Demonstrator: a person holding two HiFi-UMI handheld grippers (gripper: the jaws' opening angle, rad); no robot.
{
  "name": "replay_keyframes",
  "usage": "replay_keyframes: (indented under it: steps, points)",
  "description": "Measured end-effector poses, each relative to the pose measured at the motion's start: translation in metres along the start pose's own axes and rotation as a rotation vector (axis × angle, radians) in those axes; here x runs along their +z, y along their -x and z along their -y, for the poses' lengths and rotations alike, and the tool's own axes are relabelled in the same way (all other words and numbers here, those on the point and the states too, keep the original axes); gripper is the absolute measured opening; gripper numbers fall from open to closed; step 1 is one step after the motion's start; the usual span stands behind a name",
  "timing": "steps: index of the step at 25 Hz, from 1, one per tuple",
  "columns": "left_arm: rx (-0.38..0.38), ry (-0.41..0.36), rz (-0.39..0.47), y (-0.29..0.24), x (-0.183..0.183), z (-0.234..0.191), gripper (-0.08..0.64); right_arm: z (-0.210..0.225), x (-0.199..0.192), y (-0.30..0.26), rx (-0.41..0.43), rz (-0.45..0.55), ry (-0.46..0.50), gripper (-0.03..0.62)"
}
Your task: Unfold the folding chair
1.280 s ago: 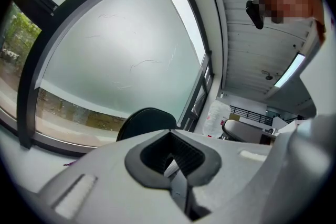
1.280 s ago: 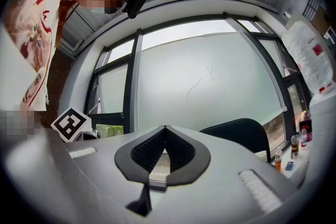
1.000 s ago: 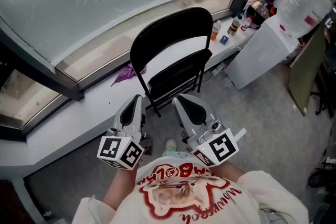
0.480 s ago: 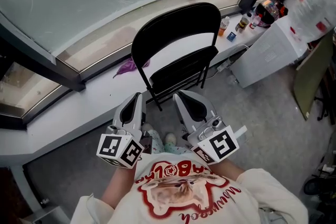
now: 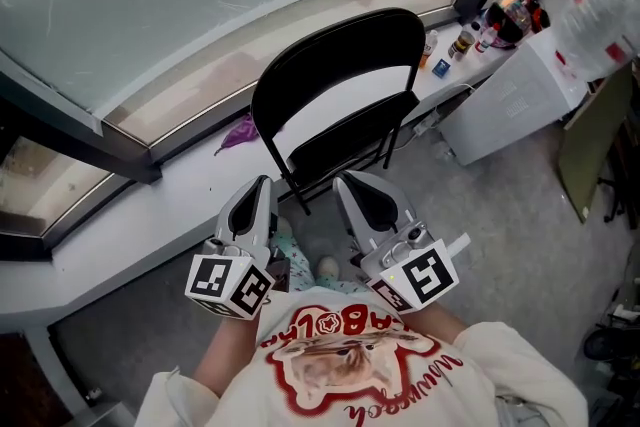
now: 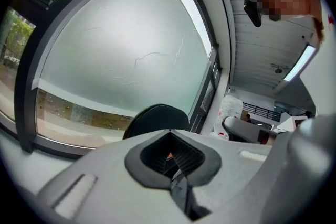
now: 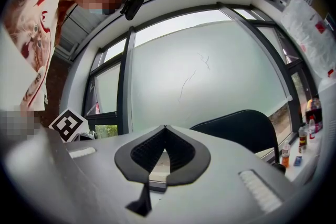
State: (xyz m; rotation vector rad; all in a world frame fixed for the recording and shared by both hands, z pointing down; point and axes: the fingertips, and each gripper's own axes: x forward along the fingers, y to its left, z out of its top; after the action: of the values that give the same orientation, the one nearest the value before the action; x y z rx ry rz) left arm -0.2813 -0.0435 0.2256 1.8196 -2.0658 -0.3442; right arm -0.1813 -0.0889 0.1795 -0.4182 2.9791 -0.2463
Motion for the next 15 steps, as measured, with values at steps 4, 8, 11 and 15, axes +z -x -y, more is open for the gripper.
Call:
replay_keyframes:
  steps: [4,8,11,15]
  points:
    - [-0.023,0.005,-0.054,-0.020,-0.009,-0.016,0.000,0.016,-0.006,-0.016,-0.052,-0.015,-0.003,0.023]
    - [-0.039,-0.012,-0.103,-0.037,-0.015,-0.036,0.000,0.025,-0.011,-0.037,-0.082,-0.031,-0.004,0.025]
    - [-0.032,-0.028,-0.121,-0.046,-0.021,-0.054,0.000,0.030,-0.017,-0.054,-0.094,-0.044,-0.007,0.025]
    - [-0.002,-0.011,-0.173,-0.054,-0.041,-0.076,0.000,0.037,-0.031,-0.070,-0.108,-0.081,-0.020,0.024]
